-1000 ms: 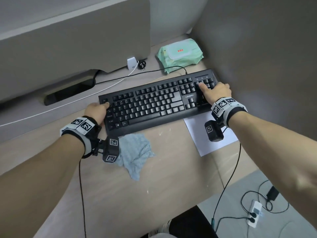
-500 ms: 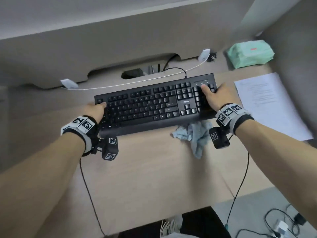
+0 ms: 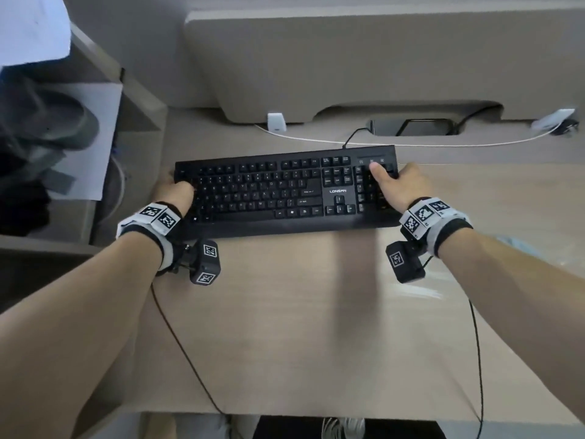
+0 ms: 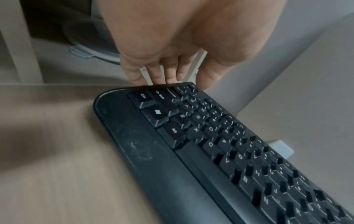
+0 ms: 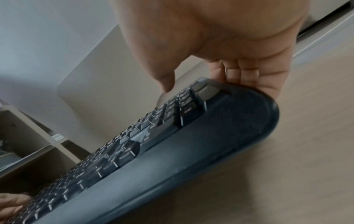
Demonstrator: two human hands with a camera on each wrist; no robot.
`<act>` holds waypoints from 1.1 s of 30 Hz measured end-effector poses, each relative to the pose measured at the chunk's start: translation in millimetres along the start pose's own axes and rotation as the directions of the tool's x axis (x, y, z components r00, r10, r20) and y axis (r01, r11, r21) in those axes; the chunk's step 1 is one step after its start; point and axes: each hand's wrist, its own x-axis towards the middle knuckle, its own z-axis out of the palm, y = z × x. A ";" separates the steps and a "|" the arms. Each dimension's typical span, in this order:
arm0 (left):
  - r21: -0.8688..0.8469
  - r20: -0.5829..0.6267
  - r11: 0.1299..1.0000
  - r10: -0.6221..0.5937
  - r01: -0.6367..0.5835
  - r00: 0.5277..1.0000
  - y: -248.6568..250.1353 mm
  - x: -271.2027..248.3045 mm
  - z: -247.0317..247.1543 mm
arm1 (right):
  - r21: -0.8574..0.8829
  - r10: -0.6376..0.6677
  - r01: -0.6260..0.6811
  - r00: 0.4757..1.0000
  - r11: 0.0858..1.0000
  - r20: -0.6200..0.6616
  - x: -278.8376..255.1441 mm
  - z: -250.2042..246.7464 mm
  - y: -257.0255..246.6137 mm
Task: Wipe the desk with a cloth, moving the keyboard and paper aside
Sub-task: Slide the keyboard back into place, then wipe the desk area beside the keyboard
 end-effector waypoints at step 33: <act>0.194 0.133 0.834 0.500 -0.517 0.856 47.0 -56.2 99.9 | -0.189 -0.012 0.019 0.999 0.982 0.042 -23.0 -22.4 43.8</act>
